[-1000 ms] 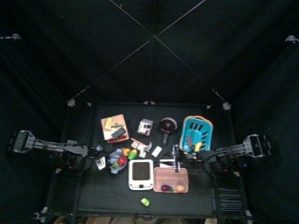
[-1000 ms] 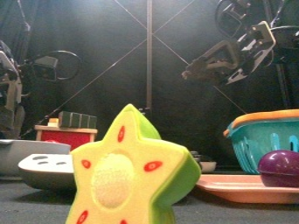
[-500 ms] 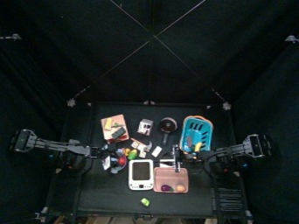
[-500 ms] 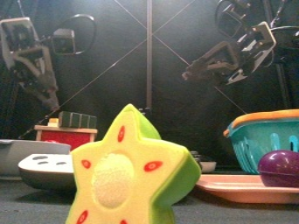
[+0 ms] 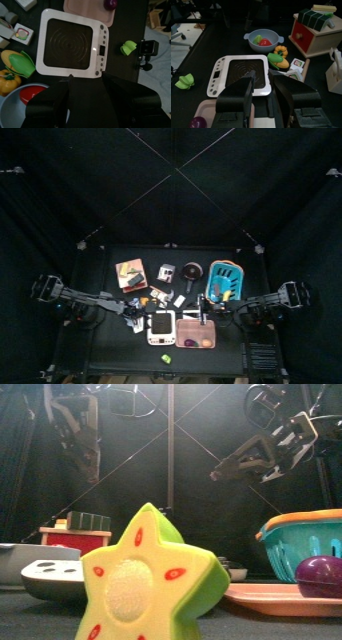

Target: Grab starfruit bottom

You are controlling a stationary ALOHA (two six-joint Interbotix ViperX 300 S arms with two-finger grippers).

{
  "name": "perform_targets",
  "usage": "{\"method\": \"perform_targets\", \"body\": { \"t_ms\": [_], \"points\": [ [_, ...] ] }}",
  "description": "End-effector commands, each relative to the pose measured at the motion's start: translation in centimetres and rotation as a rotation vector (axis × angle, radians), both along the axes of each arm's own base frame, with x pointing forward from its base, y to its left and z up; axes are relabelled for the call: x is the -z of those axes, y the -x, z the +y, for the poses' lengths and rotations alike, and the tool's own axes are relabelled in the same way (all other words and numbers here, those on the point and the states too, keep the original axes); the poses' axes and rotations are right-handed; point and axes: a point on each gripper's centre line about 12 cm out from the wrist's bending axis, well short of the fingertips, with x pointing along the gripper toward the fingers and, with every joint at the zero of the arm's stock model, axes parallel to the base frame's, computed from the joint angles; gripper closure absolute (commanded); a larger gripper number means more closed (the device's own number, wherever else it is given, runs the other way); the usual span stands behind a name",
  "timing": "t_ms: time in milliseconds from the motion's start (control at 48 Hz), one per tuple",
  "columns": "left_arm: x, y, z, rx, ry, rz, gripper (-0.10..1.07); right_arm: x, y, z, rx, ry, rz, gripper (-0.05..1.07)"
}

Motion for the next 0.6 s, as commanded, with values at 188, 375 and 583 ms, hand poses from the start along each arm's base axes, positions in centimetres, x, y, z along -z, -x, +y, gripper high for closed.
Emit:
{"method": "perform_targets", "body": {
  "t_ms": [188,375,583],
  "points": [
    [-0.4,-2.3,-7.2,0.279,-0.220,-0.004,0.11,0.5,0.4,0.7,-0.023,-0.001,0.049,0.34],
    [1.5,-3.9,-10.2,0.355,-0.285,-0.047,0.11,1.5,1.1,0.9,-0.027,-0.002,0.103,0.34],
    [2.6,-6.1,-11.7,0.397,-0.306,-0.105,0.11,1.5,1.2,1.0,-0.030,0.002,0.110,0.34]
  ]
}}
